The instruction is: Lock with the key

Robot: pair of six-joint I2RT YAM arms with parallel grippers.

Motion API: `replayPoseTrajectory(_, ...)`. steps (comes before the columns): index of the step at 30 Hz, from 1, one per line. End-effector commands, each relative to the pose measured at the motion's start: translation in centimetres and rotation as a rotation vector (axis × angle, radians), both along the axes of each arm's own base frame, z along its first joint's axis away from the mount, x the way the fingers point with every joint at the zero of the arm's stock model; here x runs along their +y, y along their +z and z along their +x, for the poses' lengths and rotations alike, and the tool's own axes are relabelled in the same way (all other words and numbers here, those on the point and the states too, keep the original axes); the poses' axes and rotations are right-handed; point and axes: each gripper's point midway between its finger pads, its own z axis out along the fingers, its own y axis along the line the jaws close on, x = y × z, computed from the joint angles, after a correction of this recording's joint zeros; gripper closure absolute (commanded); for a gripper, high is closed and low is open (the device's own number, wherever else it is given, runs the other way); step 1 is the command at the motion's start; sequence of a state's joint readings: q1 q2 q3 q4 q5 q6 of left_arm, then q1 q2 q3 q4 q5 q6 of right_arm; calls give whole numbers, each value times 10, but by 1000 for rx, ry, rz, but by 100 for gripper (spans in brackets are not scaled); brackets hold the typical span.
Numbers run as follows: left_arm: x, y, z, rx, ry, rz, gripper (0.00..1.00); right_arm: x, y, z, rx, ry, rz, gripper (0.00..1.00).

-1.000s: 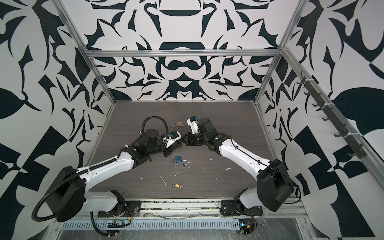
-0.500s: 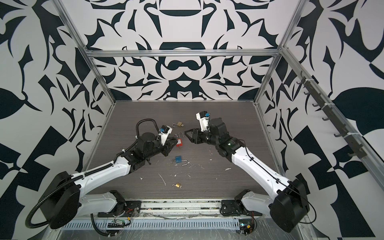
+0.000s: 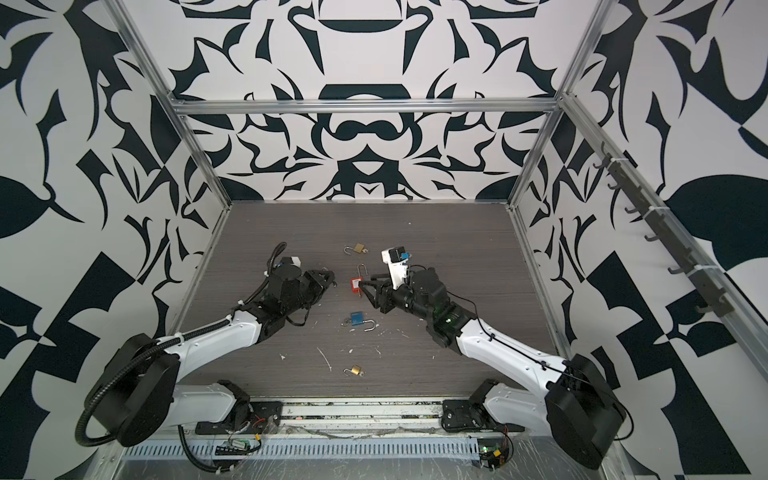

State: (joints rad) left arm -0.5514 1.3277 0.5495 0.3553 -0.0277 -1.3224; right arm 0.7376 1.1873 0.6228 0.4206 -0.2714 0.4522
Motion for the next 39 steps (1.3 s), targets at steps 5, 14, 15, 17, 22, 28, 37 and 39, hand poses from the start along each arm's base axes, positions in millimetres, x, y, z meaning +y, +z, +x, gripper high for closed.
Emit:
replayPoseTrajectory(5,-7,10,1,67,49,-190,100,32,4,18,-47,17,6,54)
replayPoseTrajectory(14,-8,6,-5,95,18,-172,100,61,-19,35,23,57,-11,59)
replayPoseTrajectory(15,-8,7,-6,94,16,-172,100,64,-22,36,29,64,-13,60)
replayPoseTrajectory(17,-8,7,-6,94,14,-171,100,67,-29,38,40,71,-22,60)
replayPoseTrajectory(22,-8,10,-8,92,11,-171,100,73,-40,41,55,81,-29,64)
replayPoseTrajectory(28,-8,11,-9,93,4,-169,100,82,-46,38,69,112,-27,70)
replayPoseTrajectory(37,-8,10,-11,96,0,-166,100,93,-52,39,86,135,-30,81)
replayPoseTrajectory(39,-9,10,-11,97,-4,-169,100,94,-54,40,89,133,-33,81)
